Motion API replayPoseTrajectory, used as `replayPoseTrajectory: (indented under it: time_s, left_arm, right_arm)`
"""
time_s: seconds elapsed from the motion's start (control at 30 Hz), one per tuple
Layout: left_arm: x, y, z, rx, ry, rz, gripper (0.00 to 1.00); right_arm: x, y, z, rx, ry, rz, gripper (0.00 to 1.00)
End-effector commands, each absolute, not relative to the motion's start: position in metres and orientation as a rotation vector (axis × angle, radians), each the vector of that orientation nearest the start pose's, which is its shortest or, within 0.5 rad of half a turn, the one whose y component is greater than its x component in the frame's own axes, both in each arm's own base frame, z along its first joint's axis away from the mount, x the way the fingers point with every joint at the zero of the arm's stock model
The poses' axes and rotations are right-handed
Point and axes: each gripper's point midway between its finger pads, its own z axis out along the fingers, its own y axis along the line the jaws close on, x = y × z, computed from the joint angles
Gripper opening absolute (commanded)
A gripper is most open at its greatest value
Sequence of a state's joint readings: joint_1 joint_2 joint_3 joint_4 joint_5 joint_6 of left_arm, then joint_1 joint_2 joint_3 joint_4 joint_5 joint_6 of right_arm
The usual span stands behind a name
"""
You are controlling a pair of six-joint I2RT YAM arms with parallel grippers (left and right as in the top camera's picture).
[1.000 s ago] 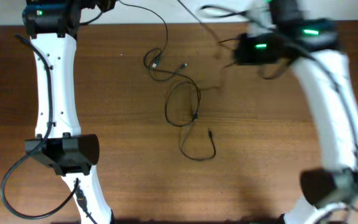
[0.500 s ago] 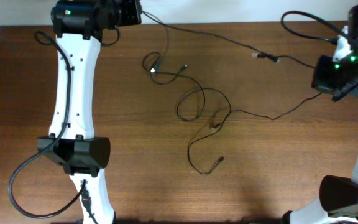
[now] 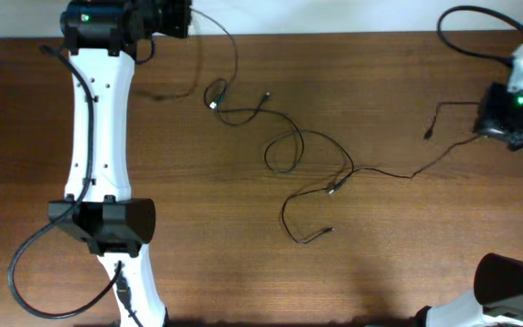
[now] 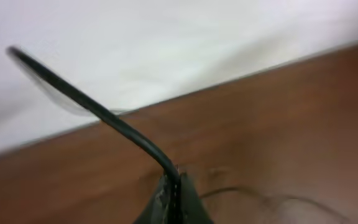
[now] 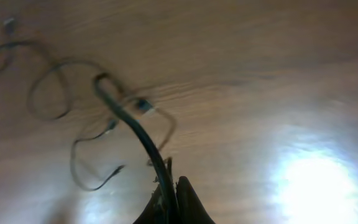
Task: Untangle cables
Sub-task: 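Move the right gripper back over the cables toward the left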
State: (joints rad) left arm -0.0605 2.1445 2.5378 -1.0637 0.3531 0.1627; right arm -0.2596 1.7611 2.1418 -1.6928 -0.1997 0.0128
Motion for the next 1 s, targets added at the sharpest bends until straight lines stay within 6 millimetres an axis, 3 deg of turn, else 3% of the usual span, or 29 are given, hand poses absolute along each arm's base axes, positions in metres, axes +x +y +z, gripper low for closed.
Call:
replayPoseTrajectory:
  time_s: [0.0,0.07,0.17,0.23,0.3,0.33,0.37,0.4,0.53,0.63,0.7,0.8,0.87,0.97]
  left_arm:
    - [0.487,-0.168,0.411,0.811,1.827,-0.814,0.00]
    - [0.469,-0.171,0.442,0.795,1.770,-0.856,0.00]
    - [0.426,-0.167,0.503,0.820,1.642,-0.794,0.00]
    - [0.395,-0.165,0.536,0.838,1.562,-0.753,0.00]
    - [0.374,-0.163,0.558,0.850,1.501,-0.720,0.00]
    - [0.364,-0.162,0.572,0.860,1.456,-0.698,0.00]
    - [0.356,-0.162,0.582,0.863,1.423,-0.684,0.00]
    - [0.351,-0.162,0.593,0.831,1.411,-0.709,0.00]
    - [0.356,-0.155,0.620,0.626,1.426,-0.825,0.00]
    - [0.385,-0.127,0.627,0.153,1.534,-0.956,0.00]
    - [0.392,-0.116,0.628,-0.075,1.554,-1.072,0.00]
    - [0.403,-0.100,0.629,-0.382,1.530,-1.206,0.00]
    - [0.407,-0.091,0.629,-0.490,1.499,-1.224,0.00]
    - [0.408,-0.089,0.632,-0.506,1.480,-1.230,0.00]
  right_arm:
    - [0.340,-0.010,0.290,0.156,2.821,0.407,0.04]
    - [0.341,0.011,0.290,0.068,2.825,0.422,0.04]
    - [0.343,0.034,0.291,-0.026,2.821,0.434,0.17]
    - [0.346,0.038,0.291,-0.027,2.812,0.438,0.35]
    - [0.346,0.038,0.291,-0.026,2.813,0.438,0.41]
    - [0.347,0.038,0.289,-0.025,2.818,0.440,0.59]
    - [0.349,0.039,0.288,-0.022,2.820,0.451,0.70]
    - [0.353,0.044,0.287,-0.027,2.813,0.491,0.74]
    - [0.378,0.079,0.285,-0.122,2.735,0.691,0.75]
    - [0.400,0.130,0.277,-0.205,2.681,0.890,0.75]
    - [0.413,0.169,0.265,-0.227,2.678,0.942,0.75]
    - [0.416,0.220,0.250,-0.313,2.676,0.987,0.75]
    - [0.414,0.246,0.243,-0.391,2.667,1.002,0.75]
    - [0.419,0.273,0.234,-0.452,2.630,1.022,0.75]
